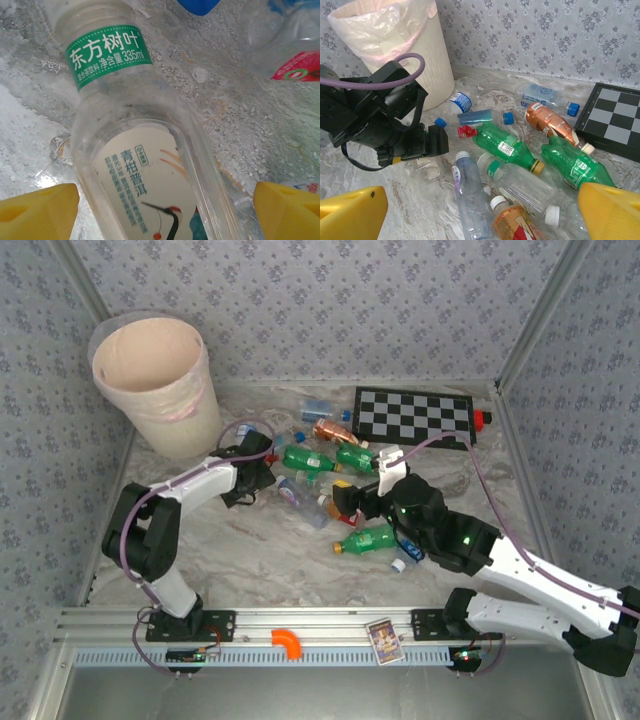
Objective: Put the plastic bottles in the bin
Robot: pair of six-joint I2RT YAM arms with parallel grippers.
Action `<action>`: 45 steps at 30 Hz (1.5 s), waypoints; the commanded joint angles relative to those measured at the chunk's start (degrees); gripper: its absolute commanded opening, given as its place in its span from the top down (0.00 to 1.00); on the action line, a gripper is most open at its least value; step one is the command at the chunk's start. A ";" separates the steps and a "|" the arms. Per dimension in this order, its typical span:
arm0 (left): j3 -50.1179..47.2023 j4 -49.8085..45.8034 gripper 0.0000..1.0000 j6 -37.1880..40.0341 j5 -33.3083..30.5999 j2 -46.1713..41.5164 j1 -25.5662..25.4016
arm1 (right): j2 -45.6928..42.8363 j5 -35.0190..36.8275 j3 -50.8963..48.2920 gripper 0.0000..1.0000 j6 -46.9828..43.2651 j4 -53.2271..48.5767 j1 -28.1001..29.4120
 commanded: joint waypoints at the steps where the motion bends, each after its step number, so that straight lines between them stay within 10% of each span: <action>1: 1.81 -0.43 0.10 1.51 0.39 1.35 0.00 | 0.19 -0.19 0.90 0.00 1.02 -1.03 -0.21; 45: -7.98 2.29 0.25 11.85 4.13 -4.01 6.48 | 3.29 -1.78 3.23 0.00 1.36 -0.55 0.08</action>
